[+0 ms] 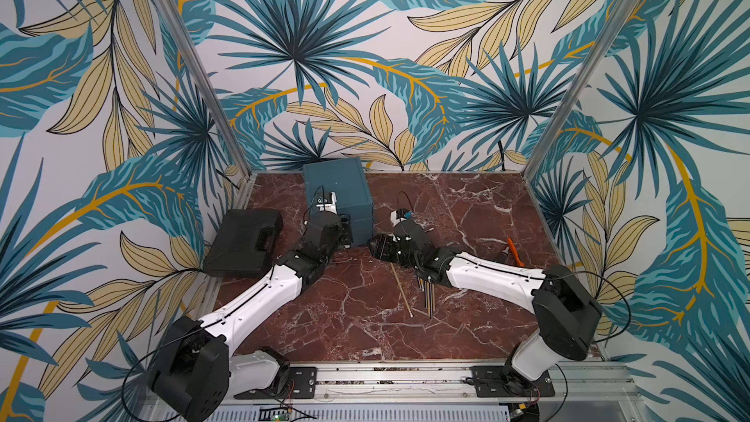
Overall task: Please place the pencils in the drawer according to their color
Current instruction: Close the drawer in the storage box, then open the drawer in the storage box.
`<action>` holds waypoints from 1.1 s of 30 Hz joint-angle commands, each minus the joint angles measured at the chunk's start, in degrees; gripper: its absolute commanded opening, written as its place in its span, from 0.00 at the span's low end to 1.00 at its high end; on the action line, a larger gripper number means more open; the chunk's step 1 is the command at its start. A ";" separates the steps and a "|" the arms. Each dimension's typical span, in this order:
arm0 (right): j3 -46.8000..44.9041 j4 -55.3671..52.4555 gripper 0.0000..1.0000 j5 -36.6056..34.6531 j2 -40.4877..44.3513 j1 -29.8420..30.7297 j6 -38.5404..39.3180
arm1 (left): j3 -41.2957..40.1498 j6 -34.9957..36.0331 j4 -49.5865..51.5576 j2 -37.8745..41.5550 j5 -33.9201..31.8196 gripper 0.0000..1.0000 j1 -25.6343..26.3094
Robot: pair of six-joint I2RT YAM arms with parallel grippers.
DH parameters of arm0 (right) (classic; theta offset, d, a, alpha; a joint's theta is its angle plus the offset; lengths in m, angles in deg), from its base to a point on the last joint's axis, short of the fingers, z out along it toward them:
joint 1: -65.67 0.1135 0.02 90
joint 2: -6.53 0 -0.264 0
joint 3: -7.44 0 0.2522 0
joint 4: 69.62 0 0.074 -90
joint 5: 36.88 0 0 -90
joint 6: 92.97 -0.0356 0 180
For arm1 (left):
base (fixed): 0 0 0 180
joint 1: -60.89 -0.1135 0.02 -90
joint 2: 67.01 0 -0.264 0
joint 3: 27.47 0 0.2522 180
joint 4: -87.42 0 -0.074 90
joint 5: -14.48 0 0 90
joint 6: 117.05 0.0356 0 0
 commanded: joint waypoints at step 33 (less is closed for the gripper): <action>7.85 30.05 0.51 -0.94 -21.23 2.70 -5.52 | -11.27 -4.91 8.43 29.83 -12.68 1.00 -0.69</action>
